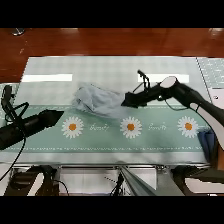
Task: Fold the shirts.
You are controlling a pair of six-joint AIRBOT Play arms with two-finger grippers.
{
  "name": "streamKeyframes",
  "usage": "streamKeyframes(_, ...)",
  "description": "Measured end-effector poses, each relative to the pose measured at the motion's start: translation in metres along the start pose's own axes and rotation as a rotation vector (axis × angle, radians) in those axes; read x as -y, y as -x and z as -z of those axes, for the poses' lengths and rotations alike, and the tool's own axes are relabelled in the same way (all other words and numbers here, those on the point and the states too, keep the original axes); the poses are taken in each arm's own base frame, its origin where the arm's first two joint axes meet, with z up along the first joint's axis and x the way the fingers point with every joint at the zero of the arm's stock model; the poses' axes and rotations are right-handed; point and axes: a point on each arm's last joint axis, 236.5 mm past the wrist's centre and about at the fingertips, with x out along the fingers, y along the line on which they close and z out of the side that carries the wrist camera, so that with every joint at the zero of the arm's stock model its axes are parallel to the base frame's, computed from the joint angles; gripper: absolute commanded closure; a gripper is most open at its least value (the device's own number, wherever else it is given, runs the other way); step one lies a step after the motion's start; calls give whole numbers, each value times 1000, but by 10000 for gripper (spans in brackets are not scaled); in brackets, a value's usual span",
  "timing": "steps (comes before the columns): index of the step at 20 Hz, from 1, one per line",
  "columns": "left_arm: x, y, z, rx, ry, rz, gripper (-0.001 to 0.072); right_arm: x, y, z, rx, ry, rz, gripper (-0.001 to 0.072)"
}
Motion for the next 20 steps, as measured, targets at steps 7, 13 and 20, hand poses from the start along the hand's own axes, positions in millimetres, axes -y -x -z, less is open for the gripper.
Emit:
streamKeyframes(7, 0, 0, 0, -1, -3, 0, 683, -67, 141, -74, 171, 286, 219, 690)
streamKeyframes(13, 0, 0, 0, -1, -3, 0, 683, -33, 290, -94, 395, 105, 364, 690)
streamKeyframes(20, 0, 0, -2, 9, -8, 0, 683, 64, 437, -25, 573, -349, 472, 690)
